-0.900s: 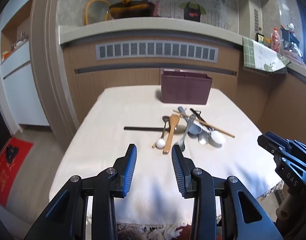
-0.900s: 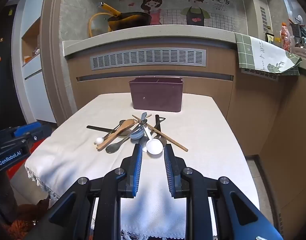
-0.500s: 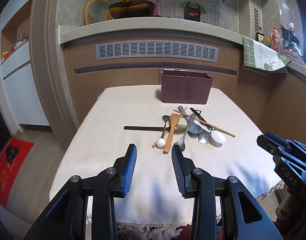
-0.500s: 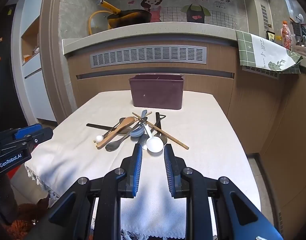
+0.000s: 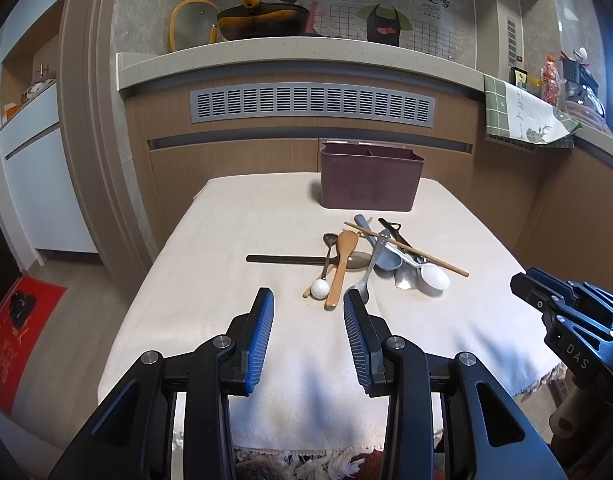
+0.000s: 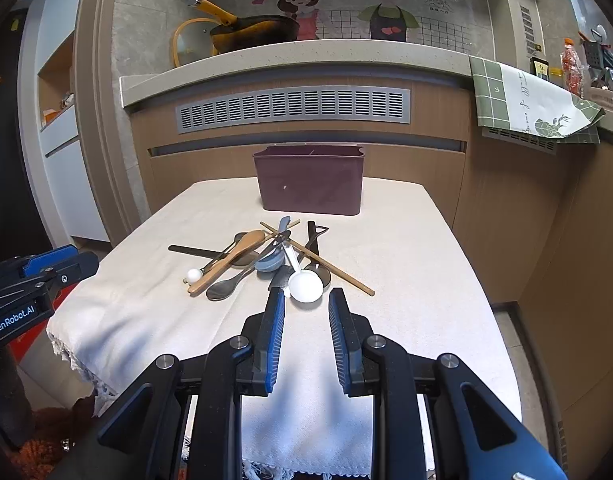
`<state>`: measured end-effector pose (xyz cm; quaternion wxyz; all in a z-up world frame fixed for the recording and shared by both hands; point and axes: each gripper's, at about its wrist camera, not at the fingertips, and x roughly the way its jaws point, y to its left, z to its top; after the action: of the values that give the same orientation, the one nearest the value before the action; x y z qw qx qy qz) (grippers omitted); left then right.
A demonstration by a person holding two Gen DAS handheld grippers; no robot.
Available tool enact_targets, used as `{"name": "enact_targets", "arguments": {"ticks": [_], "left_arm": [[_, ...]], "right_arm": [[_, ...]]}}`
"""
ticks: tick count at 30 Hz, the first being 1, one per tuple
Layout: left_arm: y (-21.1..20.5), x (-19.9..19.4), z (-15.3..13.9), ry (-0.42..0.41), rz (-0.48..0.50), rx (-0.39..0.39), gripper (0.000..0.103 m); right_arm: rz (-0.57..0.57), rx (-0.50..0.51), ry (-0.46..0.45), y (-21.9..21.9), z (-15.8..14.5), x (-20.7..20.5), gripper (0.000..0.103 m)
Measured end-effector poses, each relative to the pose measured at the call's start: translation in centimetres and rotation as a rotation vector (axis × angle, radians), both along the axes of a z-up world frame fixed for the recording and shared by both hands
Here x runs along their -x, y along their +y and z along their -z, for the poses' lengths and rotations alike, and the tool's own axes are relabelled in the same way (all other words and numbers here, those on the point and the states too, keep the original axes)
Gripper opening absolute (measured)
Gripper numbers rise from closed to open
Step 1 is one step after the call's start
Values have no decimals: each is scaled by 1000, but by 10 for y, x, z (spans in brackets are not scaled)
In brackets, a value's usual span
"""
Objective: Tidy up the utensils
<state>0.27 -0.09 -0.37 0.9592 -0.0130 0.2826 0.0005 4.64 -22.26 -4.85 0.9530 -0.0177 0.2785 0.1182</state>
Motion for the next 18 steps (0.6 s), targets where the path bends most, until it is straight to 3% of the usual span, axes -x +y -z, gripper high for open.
{"name": "enact_targets", "arguments": {"ticks": [18], "left_arm": [[-4,-2,2,11,4,7,38]], "right_arm": [[5,2,21,-1,1,-5,22]]}}
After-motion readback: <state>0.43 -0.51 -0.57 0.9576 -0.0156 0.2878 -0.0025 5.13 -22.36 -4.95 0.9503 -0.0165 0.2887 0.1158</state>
